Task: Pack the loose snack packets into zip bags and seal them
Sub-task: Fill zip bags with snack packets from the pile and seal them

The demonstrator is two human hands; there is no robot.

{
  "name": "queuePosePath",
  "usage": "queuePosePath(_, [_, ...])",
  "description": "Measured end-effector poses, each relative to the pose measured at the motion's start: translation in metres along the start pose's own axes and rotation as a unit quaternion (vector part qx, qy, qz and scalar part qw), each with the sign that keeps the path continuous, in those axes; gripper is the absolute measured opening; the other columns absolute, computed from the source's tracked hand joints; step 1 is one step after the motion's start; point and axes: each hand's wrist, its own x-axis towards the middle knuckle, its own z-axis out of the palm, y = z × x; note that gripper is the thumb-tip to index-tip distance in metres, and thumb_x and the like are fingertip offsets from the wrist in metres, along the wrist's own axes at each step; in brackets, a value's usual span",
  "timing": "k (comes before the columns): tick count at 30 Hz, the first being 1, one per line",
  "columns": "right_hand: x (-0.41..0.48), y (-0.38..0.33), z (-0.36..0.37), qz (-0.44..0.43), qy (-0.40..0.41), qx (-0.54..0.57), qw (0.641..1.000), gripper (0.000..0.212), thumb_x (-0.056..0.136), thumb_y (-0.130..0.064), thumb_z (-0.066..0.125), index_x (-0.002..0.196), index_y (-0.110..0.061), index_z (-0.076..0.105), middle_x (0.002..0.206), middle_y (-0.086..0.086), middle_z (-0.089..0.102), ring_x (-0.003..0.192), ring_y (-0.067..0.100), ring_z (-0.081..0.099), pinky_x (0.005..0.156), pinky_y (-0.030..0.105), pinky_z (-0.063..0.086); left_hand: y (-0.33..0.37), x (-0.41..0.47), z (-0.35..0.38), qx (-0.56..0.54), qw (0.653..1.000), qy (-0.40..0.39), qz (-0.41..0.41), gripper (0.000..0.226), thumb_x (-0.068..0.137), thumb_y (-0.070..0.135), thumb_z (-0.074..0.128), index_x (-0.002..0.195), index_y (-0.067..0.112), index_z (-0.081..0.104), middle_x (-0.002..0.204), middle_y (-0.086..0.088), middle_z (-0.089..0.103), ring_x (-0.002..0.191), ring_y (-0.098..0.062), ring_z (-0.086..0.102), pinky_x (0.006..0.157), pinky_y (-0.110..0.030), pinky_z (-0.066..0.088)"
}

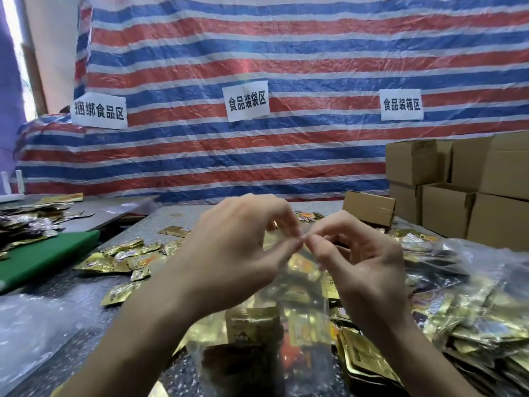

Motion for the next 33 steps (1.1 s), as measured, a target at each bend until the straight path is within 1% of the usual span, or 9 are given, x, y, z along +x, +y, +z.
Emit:
queuePosePath(3, [-0.002, 0.001, 0.001, -0.006, 0.005, -0.026, 1.0, 0.013, 0.084, -0.023, 0.071, 0.08, -0.011, 0.071, 0.079, 0.0, 0.069, 0.071, 0.018, 0.066, 0.061, 0.039, 0.056, -0.001, 0.002, -0.001, 0.006, 1.0, -0.014, -0.01, 0.008, 0.087, 0.04, 0.063, 0.086, 0.033, 0.067, 0.082, 0.021, 0.065, 0.083, 0.003, 0.058, 0.07, -0.026, 0.048])
queuePosePath(5, [-0.003, 0.002, 0.001, -0.004, 0.005, -0.033, 0.999, 0.009, 0.083, -0.02, 0.072, 0.081, -0.011, 0.071, 0.08, 0.001, 0.069, 0.071, 0.021, 0.066, 0.061, 0.044, 0.055, -0.003, 0.0, 0.001, -0.009, 1.0, 0.003, -0.017, 0.008, 0.087, 0.036, 0.068, 0.083, 0.029, 0.069, 0.079, 0.018, 0.066, 0.079, 0.0, 0.06, 0.065, -0.028, 0.048])
queuePosePath(11, [-0.002, 0.001, 0.005, -0.015, -0.011, -0.032, 0.999, 0.003, 0.082, -0.012, 0.07, 0.08, -0.01, 0.069, 0.078, 0.005, 0.067, 0.07, 0.023, 0.064, 0.059, 0.044, 0.052, -0.005, -0.002, 0.006, -0.044, 0.998, 0.035, -0.027, 0.012, 0.084, 0.033, 0.071, 0.075, 0.024, 0.073, 0.072, 0.012, 0.068, 0.069, -0.007, 0.063, 0.056, -0.028, 0.046])
queuePosePath(19, [-0.004, 0.001, 0.007, 0.008, -0.002, -0.036, 0.999, 0.005, 0.082, -0.013, 0.064, 0.077, -0.012, 0.064, 0.074, 0.004, 0.064, 0.067, 0.02, 0.062, 0.06, 0.047, 0.053, -0.009, -0.011, 0.004, -0.071, 0.996, -0.001, -0.056, 0.02, 0.083, 0.048, 0.066, 0.077, 0.029, 0.07, 0.074, 0.014, 0.068, 0.074, -0.006, 0.063, 0.066, -0.035, 0.051])
queuePosePath(21, [-0.004, 0.0, 0.006, 0.019, -0.016, -0.029, 0.999, 0.005, 0.084, -0.016, 0.065, 0.079, -0.014, 0.065, 0.075, 0.001, 0.066, 0.068, 0.017, 0.063, 0.058, 0.042, 0.054, -0.01, -0.012, 0.006, -0.059, 0.997, 0.018, -0.053, 0.022, 0.085, 0.046, 0.064, 0.075, 0.028, 0.07, 0.072, 0.014, 0.068, 0.073, -0.006, 0.063, 0.067, -0.039, 0.052])
queuePosePath(23, [-0.004, 0.0, 0.004, 0.04, -0.039, 0.001, 0.998, 0.008, 0.086, -0.019, 0.07, 0.082, -0.013, 0.067, 0.075, -0.001, 0.067, 0.066, 0.012, 0.062, 0.057, 0.031, 0.051, -0.011, -0.011, 0.007, -0.056, 0.996, 0.042, -0.048, 0.018, 0.078, 0.041, 0.066, 0.073, 0.024, 0.07, 0.07, 0.013, 0.067, 0.071, -0.007, 0.063, 0.066, -0.038, 0.052])
queuePosePath(25, [-0.002, 0.0, 0.0, 0.053, -0.054, 0.012, 0.997, 0.01, 0.089, -0.019, 0.073, 0.085, -0.011, 0.069, 0.077, 0.002, 0.068, 0.066, 0.011, 0.062, 0.059, 0.028, 0.049, -0.011, -0.01, 0.007, -0.062, 0.996, 0.054, -0.045, 0.018, 0.082, 0.038, 0.071, 0.072, 0.024, 0.072, 0.069, 0.014, 0.068, 0.07, -0.007, 0.063, 0.065, -0.035, 0.051])
queuePosePath(29, [-0.002, 0.001, -0.004, 0.046, -0.049, -0.014, 0.998, 0.008, 0.094, -0.013, 0.066, 0.086, -0.014, 0.066, 0.079, 0.003, 0.068, 0.066, 0.01, 0.063, 0.058, 0.026, 0.052, -0.011, -0.014, 0.003, -0.079, 0.995, 0.004, -0.063, 0.016, 0.078, 0.045, 0.069, 0.078, 0.03, 0.074, 0.072, 0.018, 0.068, 0.072, -0.005, 0.062, 0.061, -0.022, 0.048])
queuePosePath(33, [-0.004, -0.002, -0.002, 0.056, -0.032, -0.02, 0.998, 0.011, 0.093, -0.013, 0.068, 0.083, -0.018, 0.066, 0.078, 0.001, 0.068, 0.066, 0.013, 0.065, 0.057, 0.027, 0.052, -0.01, -0.017, 0.003, -0.065, 0.995, 0.027, -0.073, 0.018, 0.085, 0.041, 0.068, 0.075, 0.028, 0.073, 0.07, 0.013, 0.069, 0.071, -0.007, 0.061, 0.064, -0.035, 0.05])
